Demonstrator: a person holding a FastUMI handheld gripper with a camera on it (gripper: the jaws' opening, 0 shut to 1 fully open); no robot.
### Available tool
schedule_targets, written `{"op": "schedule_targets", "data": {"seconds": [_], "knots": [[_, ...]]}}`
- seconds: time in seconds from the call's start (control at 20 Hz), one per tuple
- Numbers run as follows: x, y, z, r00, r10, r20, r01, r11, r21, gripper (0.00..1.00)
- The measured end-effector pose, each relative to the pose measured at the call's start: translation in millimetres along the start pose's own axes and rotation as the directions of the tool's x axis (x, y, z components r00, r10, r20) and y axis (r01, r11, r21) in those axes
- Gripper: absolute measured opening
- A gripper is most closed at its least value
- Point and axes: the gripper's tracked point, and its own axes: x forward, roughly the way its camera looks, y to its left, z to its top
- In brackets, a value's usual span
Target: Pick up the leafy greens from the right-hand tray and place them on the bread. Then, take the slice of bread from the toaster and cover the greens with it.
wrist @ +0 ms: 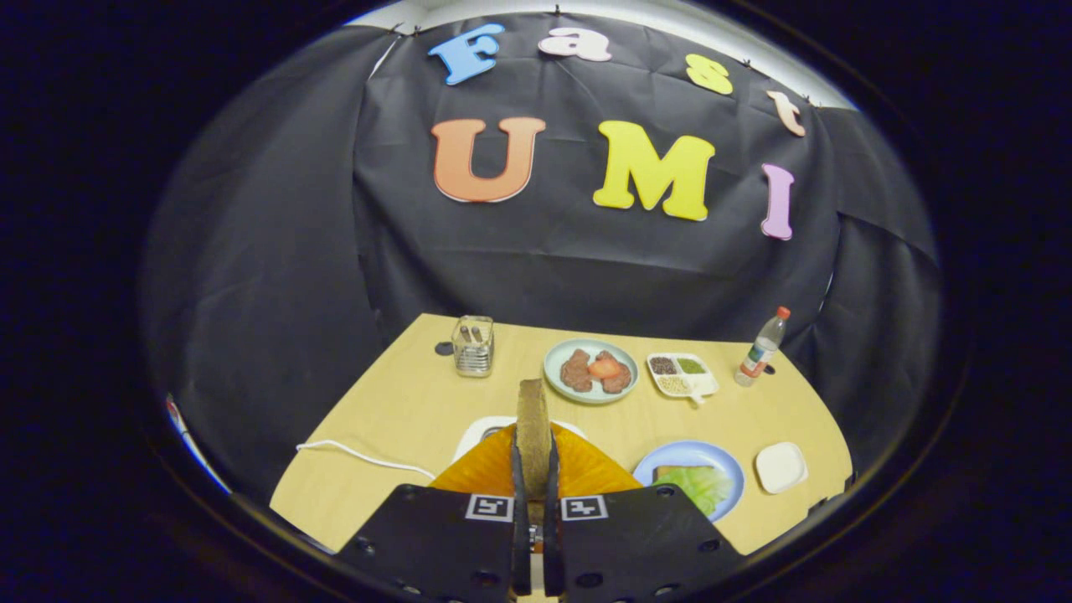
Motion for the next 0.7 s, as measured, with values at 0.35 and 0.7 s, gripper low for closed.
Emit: {"op": "schedule_targets", "data": {"seconds": [0.35, 0.7], "knots": [[-26.1, -47.7, 54.3, 0.994, -0.041, 0.099, 0.037, 0.998, 0.043, 0.06], [31.8, -141.5, -23.5, 0.988, -0.155, -0.03, 0.157, 0.98, 0.122, 0.06]]}}
